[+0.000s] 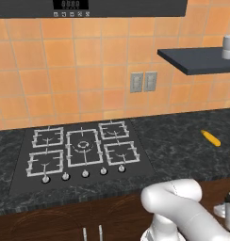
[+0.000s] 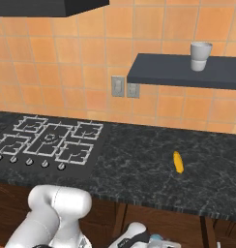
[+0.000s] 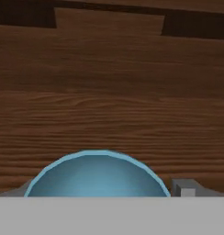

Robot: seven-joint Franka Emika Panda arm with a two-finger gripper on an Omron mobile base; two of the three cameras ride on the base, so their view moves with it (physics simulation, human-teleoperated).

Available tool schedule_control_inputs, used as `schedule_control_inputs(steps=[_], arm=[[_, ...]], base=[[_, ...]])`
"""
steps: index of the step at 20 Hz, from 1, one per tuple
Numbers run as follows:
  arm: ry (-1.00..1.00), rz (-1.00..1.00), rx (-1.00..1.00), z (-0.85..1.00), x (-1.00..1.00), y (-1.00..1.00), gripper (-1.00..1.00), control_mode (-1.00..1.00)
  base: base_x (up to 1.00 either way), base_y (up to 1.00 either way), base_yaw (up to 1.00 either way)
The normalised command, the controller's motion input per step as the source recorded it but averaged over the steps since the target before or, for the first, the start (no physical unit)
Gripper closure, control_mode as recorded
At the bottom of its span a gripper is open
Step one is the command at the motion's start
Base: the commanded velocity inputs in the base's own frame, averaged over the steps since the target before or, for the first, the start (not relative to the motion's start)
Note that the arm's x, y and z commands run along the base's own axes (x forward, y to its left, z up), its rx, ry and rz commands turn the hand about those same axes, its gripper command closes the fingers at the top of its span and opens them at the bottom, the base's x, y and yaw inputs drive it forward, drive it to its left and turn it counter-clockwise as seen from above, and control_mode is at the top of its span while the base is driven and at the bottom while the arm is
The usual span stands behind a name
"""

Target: Pick the ladle from the drawer and place it on the counter.

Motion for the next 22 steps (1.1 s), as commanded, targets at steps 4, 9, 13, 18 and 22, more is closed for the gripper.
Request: schedule_control_inputs(steps=[4,9,13,18,22], arm=[[0.08,0.0,0.0,-0.13,0.0,-0.02,1.0,-1.0],[-0.01,0.0,0.0,0.07,-0.08,-0.11,1.0,-1.0],[0.0,-0.02,-0.02,0.67,-0.44,-0.52,1.0,-1.0],[0.02,0.0,-0.07,0.73,-0.64,-0.55,1.0,-1.0],[0.11,0.0,-0.04,0.96,-0.39,-0.29,1.0,-1.0]], base=[[0.0,0.0,0.0],[0.0,0.0,0.0],[0.0,0.0,0.0],[0.0,0.0,0.0],[0.0,0.0,0.0]])
